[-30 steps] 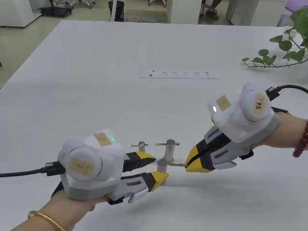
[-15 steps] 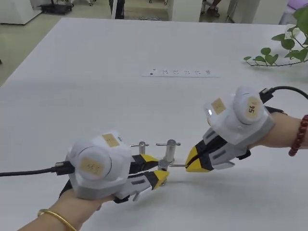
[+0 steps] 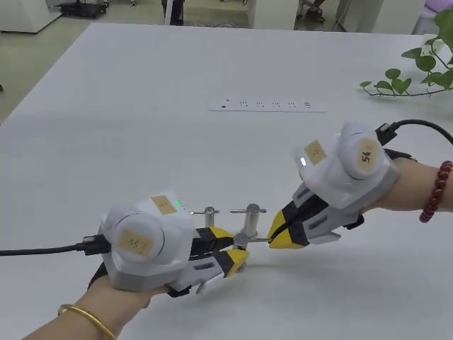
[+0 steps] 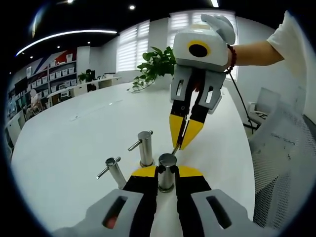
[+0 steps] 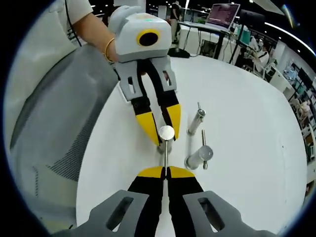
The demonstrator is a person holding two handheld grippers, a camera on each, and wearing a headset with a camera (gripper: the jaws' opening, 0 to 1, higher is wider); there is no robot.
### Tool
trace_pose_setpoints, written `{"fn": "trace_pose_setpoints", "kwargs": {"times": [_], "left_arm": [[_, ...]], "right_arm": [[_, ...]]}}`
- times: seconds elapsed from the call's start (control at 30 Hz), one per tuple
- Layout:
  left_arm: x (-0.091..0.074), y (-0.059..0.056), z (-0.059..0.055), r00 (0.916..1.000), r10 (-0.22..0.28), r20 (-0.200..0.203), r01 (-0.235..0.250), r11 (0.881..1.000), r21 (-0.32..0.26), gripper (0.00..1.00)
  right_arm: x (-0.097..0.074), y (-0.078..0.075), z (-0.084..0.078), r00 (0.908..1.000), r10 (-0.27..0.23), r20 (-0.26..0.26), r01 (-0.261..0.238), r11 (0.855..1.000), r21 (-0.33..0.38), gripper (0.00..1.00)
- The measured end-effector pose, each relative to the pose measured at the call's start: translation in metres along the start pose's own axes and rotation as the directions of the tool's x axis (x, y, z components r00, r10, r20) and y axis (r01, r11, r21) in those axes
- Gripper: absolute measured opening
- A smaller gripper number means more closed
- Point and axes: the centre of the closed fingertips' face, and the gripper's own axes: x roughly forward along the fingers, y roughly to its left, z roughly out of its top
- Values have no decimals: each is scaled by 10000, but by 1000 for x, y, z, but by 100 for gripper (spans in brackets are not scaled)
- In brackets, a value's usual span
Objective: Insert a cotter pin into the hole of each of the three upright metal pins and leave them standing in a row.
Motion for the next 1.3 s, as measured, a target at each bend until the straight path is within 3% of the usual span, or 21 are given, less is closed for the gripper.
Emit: {"fn": "trace_pose_setpoints", "kwargs": {"times": [0.4, 1.0, 1.3], "left_arm": [[1, 0, 0, 9999, -33, 157, 38, 9995, -315, 12], [2, 0, -1, 9997, -73, 227, 86, 9981, -603, 12], [4, 0, -4, 9999, -43, 155, 54, 9977, -675, 12]], "right_arm": [[5, -3, 9, 10000, 25, -29, -26, 9992, -393, 3], [12, -5, 18, 9996, -14, 298, 8, 9998, 184, 4], [12, -2, 14, 9995, -127, 294, 116, 9993, 362, 10]]}}
